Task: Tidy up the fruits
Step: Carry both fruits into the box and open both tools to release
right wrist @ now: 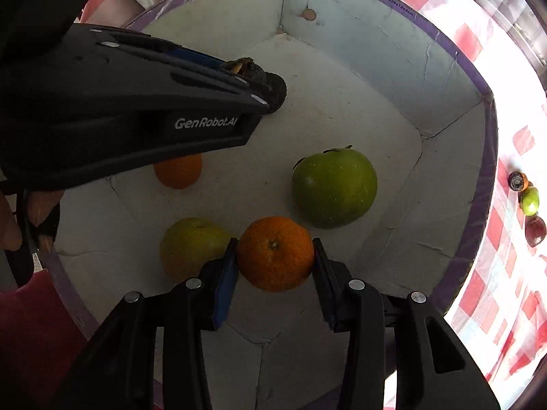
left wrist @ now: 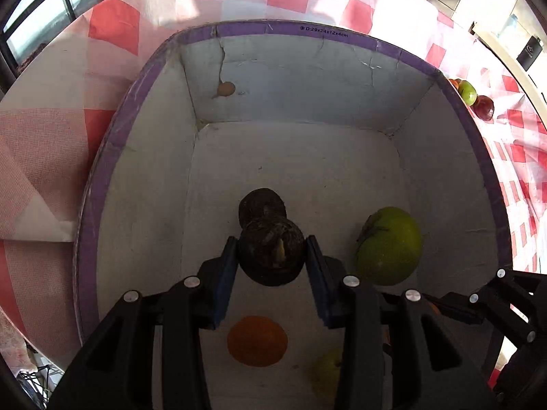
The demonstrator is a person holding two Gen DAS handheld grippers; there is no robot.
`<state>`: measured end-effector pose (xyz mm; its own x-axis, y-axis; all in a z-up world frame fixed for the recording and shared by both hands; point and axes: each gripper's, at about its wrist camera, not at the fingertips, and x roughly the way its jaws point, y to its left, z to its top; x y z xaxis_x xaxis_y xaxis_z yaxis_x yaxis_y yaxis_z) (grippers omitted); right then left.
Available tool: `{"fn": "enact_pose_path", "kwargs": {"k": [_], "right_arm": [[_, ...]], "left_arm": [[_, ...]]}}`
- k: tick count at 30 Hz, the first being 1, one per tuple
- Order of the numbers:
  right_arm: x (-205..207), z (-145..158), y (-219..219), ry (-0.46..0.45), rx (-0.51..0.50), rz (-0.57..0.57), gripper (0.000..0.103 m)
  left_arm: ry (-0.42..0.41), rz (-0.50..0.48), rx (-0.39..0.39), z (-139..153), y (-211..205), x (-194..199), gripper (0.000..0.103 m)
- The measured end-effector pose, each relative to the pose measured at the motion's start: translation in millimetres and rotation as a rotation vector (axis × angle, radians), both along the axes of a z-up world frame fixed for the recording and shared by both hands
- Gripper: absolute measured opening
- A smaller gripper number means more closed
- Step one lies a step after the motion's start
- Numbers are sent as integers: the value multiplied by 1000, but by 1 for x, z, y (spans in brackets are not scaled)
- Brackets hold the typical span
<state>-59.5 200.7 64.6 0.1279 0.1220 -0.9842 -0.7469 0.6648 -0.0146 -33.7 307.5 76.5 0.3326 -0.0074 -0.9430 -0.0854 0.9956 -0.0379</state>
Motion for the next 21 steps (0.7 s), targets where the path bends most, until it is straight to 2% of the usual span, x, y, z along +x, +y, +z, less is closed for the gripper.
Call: {"fn": "enact_pose_path", "kwargs": {"k": [4, 11, 15, 18, 21], "right_arm": [[5, -12, 2, 35, -47, -14, 41], [4, -19, 2, 62, -42, -28, 42], [7, -19, 1, 73, -37, -47, 42], [26, -17, -5, 79, -26, -58, 43], [26, -15, -10, 80, -9, -72, 49]], "left_arm": [[86, 36, -20, -16, 8, 1, 40], [131, 56, -30, -24, 10, 0, 42], [134, 61, -26, -24, 9, -2, 58], [137, 51, -30, -25, 6, -3, 64], [136, 28, -36, -25, 1, -5, 71]]}}
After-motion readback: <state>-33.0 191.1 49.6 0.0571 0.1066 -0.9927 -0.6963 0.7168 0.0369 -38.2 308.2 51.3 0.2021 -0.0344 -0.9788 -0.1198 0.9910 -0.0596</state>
